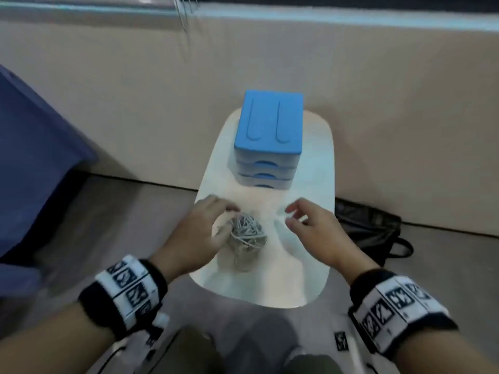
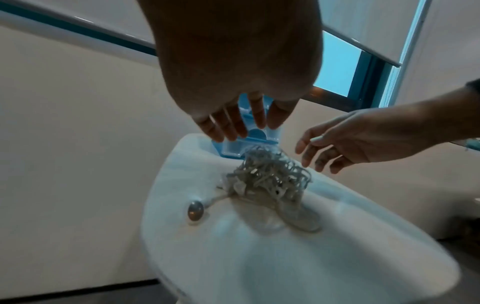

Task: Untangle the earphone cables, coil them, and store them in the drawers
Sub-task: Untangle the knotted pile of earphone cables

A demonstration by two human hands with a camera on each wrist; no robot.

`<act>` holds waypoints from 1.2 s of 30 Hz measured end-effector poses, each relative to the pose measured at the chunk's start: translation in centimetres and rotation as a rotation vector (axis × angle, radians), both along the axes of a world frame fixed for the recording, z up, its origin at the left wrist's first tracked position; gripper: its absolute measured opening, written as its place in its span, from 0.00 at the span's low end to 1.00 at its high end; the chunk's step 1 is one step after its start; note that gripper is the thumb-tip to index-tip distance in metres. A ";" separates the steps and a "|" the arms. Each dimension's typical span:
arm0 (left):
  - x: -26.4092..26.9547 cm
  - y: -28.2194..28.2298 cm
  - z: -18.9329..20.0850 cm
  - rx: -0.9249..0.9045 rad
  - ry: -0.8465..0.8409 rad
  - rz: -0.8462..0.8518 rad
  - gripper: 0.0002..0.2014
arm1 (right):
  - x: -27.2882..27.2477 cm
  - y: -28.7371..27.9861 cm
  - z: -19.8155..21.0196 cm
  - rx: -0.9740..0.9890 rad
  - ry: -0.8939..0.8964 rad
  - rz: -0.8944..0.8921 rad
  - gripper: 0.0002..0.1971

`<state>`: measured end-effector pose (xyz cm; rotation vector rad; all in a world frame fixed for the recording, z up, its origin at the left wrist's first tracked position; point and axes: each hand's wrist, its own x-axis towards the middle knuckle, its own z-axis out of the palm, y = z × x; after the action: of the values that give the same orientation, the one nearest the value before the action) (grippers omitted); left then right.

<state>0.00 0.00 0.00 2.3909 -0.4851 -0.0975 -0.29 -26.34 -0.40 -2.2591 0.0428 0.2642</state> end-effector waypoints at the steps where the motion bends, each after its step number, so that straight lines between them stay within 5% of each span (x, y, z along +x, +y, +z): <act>1: 0.8 -0.5 -0.9 -0.003 0.033 0.004 0.19 | 0.8 0.7 -0.8 0.009 0.020 0.020 0.07; 4: 2.4 -1.9 -3.0 0.049 0.193 -0.017 0.28 | 3.1 2.5 -2.7 -0.053 0.039 0.073 0.07; 14: 3.3 -3.4 -4.1 0.348 0.164 -0.155 0.28 | 3.8 3.1 -4.4 0.042 0.053 0.132 0.08; 23: 2.4 -2.7 -0.7 0.258 0.309 -0.191 0.20 | -0.3 3.5 -3.5 0.276 0.090 0.087 0.13; 28: 2.4 -2.6 -1.2 0.167 0.330 -0.156 0.17 | -1.7 3.5 -3.4 0.228 0.104 0.097 0.28; 36: 2.9 -3.3 -1.4 0.167 0.308 -0.135 0.15 | -0.1 4.1 -3.7 0.173 0.151 0.040 0.13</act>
<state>2.90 -3.34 -1.39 2.4428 -0.5056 -0.5782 -0.36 -22.22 -4.12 -2.0668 0.0518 0.4425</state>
